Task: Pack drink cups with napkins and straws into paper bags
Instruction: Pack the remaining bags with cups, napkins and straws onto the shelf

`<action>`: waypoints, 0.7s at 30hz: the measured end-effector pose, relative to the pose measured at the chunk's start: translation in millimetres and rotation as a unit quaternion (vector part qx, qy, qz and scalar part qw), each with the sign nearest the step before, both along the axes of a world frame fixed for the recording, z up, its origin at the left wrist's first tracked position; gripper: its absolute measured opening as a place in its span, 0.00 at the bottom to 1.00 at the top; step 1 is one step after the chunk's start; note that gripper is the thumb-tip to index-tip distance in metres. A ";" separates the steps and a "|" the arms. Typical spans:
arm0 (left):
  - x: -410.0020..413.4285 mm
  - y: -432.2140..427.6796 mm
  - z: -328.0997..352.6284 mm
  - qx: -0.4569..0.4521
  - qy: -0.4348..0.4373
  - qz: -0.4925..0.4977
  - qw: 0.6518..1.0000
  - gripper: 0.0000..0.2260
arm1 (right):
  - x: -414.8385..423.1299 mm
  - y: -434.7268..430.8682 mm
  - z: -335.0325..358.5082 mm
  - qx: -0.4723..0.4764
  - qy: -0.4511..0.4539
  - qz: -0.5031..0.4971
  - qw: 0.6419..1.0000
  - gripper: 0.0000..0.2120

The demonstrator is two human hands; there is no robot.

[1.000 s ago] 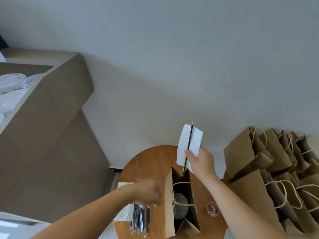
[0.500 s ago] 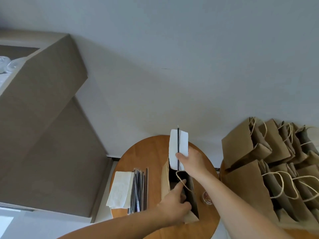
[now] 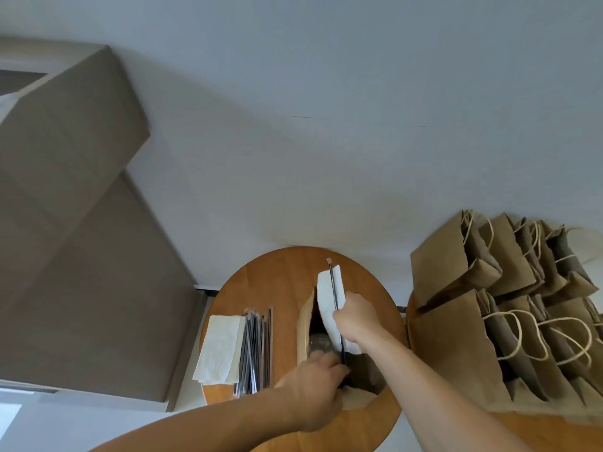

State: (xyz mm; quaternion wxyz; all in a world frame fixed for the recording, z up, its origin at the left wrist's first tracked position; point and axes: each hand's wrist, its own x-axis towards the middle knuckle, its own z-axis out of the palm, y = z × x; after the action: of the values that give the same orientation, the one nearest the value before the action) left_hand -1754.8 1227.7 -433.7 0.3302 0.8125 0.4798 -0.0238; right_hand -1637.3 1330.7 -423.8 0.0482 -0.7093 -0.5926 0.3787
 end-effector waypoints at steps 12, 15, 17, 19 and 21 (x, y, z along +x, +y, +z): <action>-54.8 -21.4 -21.1 0.242 0.026 -0.126 0.962 0.15 | -1.3 -43.0 -54.1 -0.091 0.053 0.022 0.994 0.07; -63.7 -24.7 -25.3 0.260 0.019 -0.133 0.956 0.14 | -0.3 -38.3 -70.1 -0.125 0.037 -0.003 0.991 0.07; -67.5 -27.6 -29.2 0.281 0.007 -0.132 0.951 0.12 | -2.1 -33.2 -80.8 -0.144 0.029 -0.020 0.989 0.04; -70.2 -30.2 -33.3 0.298 -0.023 -0.119 0.947 0.11 | -6.7 -29.2 -91.9 -0.147 0.019 -0.025 0.989 0.02; -72.5 -33.0 -36.1 0.303 -0.045 -0.104 0.946 0.11 | -12.8 -27.9 -100.8 -0.146 0.010 -0.026 0.989 0.03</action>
State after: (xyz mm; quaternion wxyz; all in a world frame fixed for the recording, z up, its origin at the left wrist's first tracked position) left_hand -1827.2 1194.8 -469.8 0.0858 0.9197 0.3622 0.1253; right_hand -1650.1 1302.8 -524.6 -0.0402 -0.7201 -0.5122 0.4662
